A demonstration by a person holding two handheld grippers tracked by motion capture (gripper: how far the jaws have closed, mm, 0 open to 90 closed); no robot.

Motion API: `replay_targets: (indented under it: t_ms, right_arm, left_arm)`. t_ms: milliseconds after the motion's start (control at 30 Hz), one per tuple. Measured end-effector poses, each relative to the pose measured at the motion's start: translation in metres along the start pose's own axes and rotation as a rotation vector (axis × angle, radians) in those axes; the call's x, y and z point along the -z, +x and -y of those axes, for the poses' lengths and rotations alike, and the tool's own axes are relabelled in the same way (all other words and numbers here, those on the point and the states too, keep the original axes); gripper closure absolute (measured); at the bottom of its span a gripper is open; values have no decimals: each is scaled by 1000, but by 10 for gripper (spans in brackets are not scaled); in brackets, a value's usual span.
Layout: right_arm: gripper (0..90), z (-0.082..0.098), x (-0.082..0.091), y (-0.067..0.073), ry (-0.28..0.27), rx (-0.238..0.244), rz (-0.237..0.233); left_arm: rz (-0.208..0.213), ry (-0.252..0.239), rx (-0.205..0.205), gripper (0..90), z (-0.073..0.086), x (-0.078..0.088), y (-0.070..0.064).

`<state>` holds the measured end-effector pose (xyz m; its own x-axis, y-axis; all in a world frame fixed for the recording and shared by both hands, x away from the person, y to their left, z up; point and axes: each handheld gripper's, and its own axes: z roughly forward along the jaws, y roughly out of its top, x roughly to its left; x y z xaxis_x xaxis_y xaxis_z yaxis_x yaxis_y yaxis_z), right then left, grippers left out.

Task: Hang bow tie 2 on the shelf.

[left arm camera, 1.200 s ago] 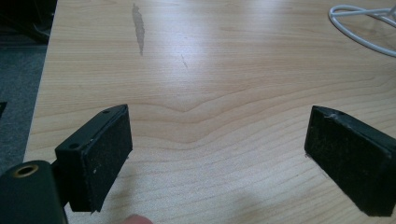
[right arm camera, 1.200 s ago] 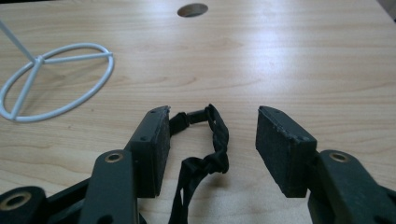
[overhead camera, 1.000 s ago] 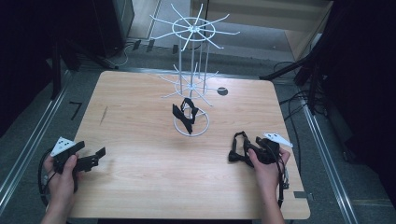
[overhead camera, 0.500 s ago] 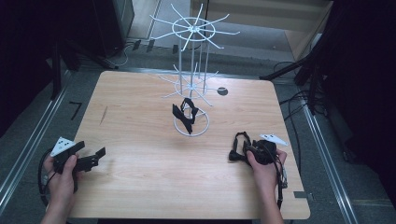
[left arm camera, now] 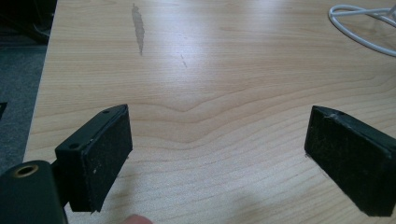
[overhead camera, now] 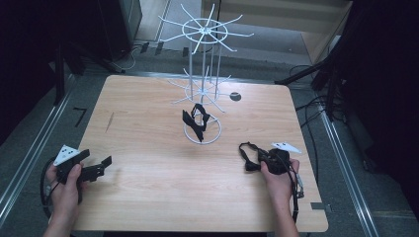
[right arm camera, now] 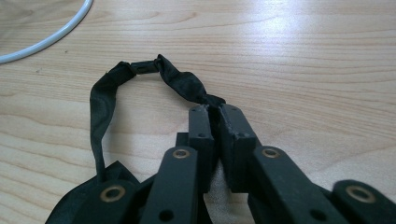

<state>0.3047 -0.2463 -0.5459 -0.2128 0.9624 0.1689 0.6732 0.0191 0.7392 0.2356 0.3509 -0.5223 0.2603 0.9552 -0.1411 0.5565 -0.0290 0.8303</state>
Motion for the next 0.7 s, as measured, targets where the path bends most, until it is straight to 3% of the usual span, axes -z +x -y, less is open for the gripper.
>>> replay_targets:
  t_ms: [200, 367, 533, 700]
  right_arm:
    - [894, -1, 2, 1, -16, -4, -11]
    - [899, -4, 10, 6, -80, 13, -18]
    - [899, -10, 23, 16, -180, 59, -33]
    - [900, -14, 33, 22, -232, 75, -46]
  left_arm:
    - [0, -1, 4, 82, 0, 0, 0]
    - [1, -1, 3, 82, 0, 0, 0]
    - [1, -1, 4, 82, 0, 0, 0]
    - [1, 0, 3, 82, 0, 0, 0]
